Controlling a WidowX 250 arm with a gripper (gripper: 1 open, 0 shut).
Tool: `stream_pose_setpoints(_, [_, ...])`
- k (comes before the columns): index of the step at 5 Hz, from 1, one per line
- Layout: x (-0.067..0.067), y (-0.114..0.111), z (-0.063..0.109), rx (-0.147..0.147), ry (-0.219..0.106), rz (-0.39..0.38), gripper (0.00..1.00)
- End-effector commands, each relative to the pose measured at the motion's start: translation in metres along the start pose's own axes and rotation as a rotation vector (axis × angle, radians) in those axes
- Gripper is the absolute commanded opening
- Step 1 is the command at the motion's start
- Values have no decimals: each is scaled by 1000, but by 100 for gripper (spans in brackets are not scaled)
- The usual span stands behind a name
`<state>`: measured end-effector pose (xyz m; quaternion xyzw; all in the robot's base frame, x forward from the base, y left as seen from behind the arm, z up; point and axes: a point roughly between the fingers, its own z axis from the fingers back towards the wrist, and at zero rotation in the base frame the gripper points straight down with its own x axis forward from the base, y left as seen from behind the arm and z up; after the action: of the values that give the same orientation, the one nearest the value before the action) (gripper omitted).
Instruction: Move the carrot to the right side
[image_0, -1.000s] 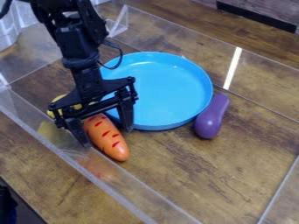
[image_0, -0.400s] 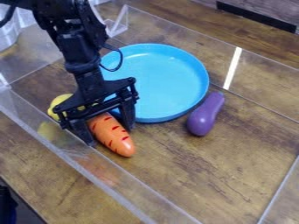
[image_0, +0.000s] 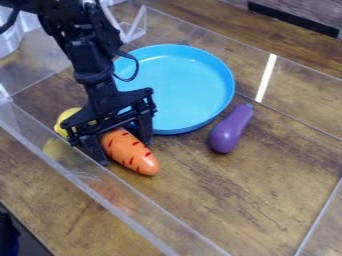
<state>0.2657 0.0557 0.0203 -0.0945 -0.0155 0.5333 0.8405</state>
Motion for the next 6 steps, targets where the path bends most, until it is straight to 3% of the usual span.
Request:
stream_pose_setpoints(1, [10, -2, 4, -18, -30, 15, 100])
stream_pose_setpoints(6, [22, -9, 0, -6, -60, 57, 100])
